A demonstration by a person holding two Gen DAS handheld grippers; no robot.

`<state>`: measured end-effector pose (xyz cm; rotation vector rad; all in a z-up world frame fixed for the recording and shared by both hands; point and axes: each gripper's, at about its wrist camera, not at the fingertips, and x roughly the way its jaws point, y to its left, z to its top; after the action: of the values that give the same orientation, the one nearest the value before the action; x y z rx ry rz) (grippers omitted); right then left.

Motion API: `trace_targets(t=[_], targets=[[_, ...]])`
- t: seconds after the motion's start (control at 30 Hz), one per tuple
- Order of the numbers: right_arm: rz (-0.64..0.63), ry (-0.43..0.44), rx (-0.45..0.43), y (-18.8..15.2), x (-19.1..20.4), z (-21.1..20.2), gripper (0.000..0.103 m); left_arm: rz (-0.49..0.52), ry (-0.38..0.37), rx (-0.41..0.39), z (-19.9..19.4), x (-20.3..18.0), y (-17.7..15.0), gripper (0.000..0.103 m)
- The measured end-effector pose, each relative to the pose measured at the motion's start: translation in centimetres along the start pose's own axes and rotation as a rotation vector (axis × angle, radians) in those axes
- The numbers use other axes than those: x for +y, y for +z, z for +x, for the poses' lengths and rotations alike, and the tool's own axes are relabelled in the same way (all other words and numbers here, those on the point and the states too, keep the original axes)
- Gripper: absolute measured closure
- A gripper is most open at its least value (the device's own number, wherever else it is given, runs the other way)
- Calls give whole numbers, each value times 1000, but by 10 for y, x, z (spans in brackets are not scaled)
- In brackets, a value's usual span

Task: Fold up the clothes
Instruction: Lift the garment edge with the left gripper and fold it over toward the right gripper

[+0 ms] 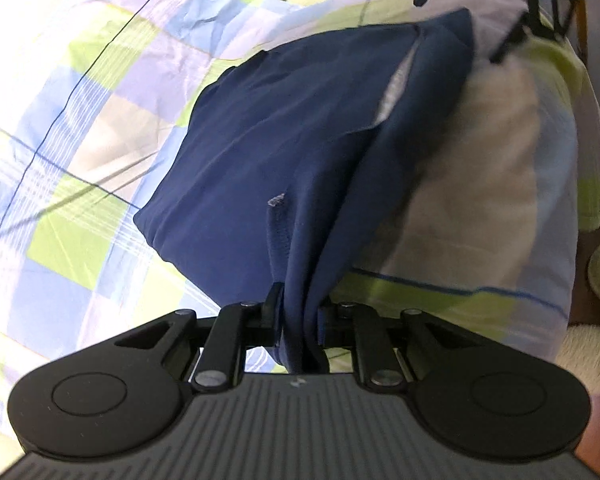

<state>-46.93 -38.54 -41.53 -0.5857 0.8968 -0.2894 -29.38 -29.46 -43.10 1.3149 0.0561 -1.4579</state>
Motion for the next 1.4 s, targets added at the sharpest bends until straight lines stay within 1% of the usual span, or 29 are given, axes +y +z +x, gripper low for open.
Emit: trace_targets(t=[0.07, 0.13, 0.23, 0.3, 0.37, 0.4, 0.47, 0.5, 0.53, 0.57, 0.6, 0.67, 0.77, 0.87, 0.93, 1.0, 1.03, 1.1, 1.13, 1.23, 1.27, 1.33, 1.37, 1.4], targets=[[-7, -26, -21, -1, -2, 7, 29, -41, -15, 5, -3, 5, 1, 85], [0, -45, -21, 1, -4, 13, 38, -75, -22, 3, -3, 14, 5, 85], [20, -68, -2, 1, -11, 24, 39, -105, -27, 7, -3, 19, 8, 84], [-12, -71, -6, -1, -9, 24, 42, -126, -26, 8, -12, 26, 11, 84], [-41, -68, -11, -3, -7, 21, 44, -144, -33, 19, -8, 29, 11, 84], [-54, -62, -14, -5, -5, 20, 49, -154, -37, 25, -6, 31, 11, 84], [-62, -12, -20, -10, -8, 20, 69, -158, -41, 37, -3, 31, 12, 83], [-60, 18, -15, -10, -10, 21, 85, -148, -46, 51, 2, 31, 14, 83], [-51, 65, -5, -9, -15, 23, 92, -143, -51, 59, 15, 36, 17, 85], [-31, 104, 7, -7, -24, 25, 95, -132, -64, 68, 18, 39, 18, 88], [6, 139, 18, -6, -34, 25, 97, -125, -76, 73, 17, 41, 19, 89], [134, 248, 40, -1, -67, 22, 98, -116, -97, 82, 16, 47, 24, 90], [181, 324, 42, 5, -94, 17, 99, -94, -140, 94, 12, 65, 32, 91], [214, 381, 34, 15, -129, 14, 99, -57, -154, 96, 17, 87, 47, 91], [240, 400, 28, 22, -153, 16, 99, -41, -154, 91, 21, 100, 55, 91], [271, 412, 21, 30, -182, 21, 99, -6, -136, 77, 42, 132, 68, 91], [292, 417, 20, 34, -199, 25, 99, -1, -133, 75, 46, 138, 70, 91], [328, 423, 25, 37, -225, 35, 99, 10, -124, 70, 62, 170, 79, 91], [346, 423, 30, 39, -240, 42, 99, 11, -128, 70, 67, 178, 81, 90], [405, 430, 60, 43, -285, 76, 99, 22, -157, 66, 109, 216, 92, 90], [414, 430, 67, 44, -292, 83, 99, 31, -163, 67, 122, 225, 94, 90], [444, 432, 91, 47, -312, 104, 99, 44, -171, 63, 129, 236, 93, 91], [462, 434, 107, 47, -322, 116, 99, 49, -182, 57, 142, 248, 96, 91], [471, 434, 115, 47, -328, 123, 99, 49, -194, 57, 164, 258, 104, 91]])
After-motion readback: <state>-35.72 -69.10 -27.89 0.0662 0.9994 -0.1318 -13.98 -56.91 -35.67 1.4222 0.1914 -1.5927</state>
